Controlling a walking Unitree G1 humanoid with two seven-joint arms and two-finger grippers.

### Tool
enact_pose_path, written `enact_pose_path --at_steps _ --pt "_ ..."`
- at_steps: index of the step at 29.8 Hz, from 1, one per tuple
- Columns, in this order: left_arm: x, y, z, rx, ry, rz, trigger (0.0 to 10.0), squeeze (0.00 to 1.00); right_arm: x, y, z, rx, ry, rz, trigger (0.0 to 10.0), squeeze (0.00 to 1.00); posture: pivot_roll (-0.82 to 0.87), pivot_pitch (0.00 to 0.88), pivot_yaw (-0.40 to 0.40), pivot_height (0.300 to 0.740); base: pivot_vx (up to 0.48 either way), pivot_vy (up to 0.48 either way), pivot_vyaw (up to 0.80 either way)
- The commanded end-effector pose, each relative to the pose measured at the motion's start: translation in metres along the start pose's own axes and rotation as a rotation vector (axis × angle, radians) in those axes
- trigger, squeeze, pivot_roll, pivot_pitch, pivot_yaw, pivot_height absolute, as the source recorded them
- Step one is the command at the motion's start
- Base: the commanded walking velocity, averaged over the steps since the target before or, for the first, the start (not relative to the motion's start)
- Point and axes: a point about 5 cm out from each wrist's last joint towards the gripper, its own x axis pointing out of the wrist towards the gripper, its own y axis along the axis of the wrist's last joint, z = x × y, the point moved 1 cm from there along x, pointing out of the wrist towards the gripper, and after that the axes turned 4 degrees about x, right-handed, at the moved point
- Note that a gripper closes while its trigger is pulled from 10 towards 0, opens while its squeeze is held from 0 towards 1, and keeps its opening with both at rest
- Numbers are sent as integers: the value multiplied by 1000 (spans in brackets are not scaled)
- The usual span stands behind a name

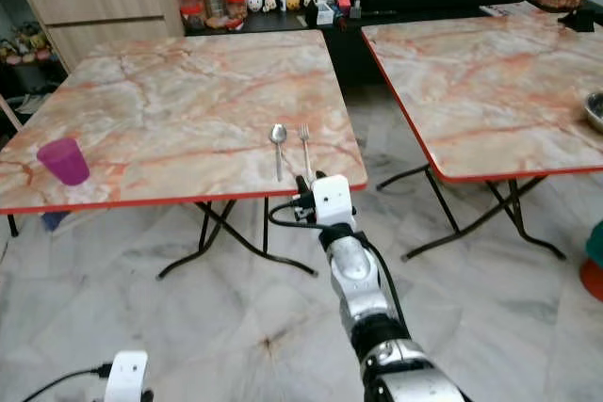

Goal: Setting the table

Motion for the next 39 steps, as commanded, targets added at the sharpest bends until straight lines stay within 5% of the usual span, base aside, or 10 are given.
enact_pose_path --at_steps 1,31,39 --pt "0 -5 -7 17 21 -25 10000 0 3 3 -8 13 19 11 10000 0 35 0 37 740 341 0 538" --pt "0 -5 -10 13 29 -26 10000 0 -3 -6 -3 61 -42 -13 10000 0 35 0 45 740 345 0 66" --pt "-1 -7 -12 11 30 -28 10000 0 -7 -10 -14 87 -25 -13 10000 0 38 9 51 740 343 0 0"
